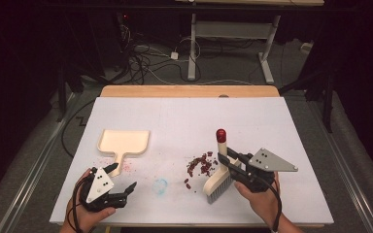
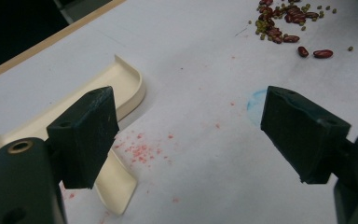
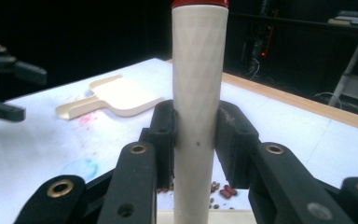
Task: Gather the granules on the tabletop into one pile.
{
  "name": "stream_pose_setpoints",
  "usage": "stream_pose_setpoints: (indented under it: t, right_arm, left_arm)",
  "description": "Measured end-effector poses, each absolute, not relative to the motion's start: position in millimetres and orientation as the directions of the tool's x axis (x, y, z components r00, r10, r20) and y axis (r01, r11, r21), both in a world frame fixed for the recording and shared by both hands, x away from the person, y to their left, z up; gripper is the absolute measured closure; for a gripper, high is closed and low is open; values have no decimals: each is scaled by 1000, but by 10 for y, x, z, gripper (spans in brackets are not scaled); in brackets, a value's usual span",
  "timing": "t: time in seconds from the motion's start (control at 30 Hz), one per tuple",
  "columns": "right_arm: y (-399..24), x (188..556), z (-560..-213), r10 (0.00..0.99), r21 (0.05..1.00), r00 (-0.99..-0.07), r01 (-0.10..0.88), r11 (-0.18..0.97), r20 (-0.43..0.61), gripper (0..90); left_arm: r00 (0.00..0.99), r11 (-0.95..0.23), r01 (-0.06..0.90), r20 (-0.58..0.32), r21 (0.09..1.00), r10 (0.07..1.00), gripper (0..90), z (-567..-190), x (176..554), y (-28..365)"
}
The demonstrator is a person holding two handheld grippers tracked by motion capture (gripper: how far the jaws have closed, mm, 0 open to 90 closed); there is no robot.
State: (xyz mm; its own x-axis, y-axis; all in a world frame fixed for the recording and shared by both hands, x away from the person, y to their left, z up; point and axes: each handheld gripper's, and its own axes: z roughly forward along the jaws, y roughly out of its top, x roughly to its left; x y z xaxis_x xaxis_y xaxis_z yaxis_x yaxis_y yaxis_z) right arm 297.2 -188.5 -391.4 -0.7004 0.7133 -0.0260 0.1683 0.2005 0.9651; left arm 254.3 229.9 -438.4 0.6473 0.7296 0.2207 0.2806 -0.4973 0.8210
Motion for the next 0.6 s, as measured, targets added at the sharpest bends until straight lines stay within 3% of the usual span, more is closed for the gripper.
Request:
stream_pose_setpoints:
  t: [0.6]
  right_arm:
    - [-1536,3664,-4001,640,981,-768,109,163,-21,706]
  left_arm:
    - [655,-496,285,212,820,726,181,-4411,2585,2294]
